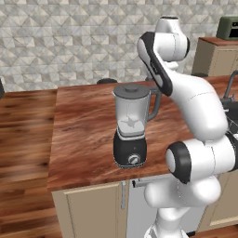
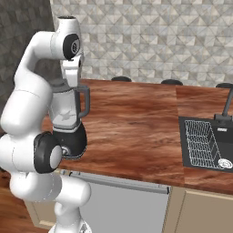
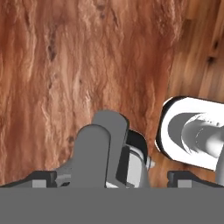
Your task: Close the lid blender by securely placing the lid on top.
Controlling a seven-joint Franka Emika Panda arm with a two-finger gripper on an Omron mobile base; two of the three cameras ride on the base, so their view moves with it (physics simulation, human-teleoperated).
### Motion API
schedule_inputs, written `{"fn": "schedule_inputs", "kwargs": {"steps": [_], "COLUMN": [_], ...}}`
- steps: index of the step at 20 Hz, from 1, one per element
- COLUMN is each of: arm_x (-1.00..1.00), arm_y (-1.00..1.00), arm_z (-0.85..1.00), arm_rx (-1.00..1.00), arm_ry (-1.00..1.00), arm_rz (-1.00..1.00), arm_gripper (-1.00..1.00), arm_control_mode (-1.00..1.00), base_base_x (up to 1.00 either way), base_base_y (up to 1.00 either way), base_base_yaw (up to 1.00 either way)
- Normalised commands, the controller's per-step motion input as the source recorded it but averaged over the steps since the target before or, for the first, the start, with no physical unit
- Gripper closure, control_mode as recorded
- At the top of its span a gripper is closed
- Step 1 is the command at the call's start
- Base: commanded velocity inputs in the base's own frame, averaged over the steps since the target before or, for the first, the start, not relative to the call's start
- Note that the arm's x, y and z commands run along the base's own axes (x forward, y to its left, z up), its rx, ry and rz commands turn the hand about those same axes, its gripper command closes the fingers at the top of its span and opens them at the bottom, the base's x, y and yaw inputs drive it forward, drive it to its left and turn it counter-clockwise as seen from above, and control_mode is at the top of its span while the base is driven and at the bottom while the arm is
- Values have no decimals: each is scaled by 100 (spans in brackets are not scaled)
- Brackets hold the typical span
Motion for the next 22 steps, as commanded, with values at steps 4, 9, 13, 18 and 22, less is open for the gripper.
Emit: {"fn": "schedule_inputs", "kwargs": {"steps": [4,9,13,18,22], "arm_x": [-24,-60,-75,-52,-25], "arm_y": [0,0,-7,-15,-14], "arm_z": [24,2,0,0,0], "arm_rx": [0,0,0,0,0], "arm_ry": [-7,-8,-23,-27,-18], "arm_rz": [-2,-2,0,0,0], "arm_gripper": [-100,-100,-100,-100,-100], "arm_control_mode": [-100,-100,-100,-100,-100], "base_base_x": [0,0,0,0,0], "base_base_y": [0,0,0,0,0], "base_base_yaw": [0,0,0,0,0]}}
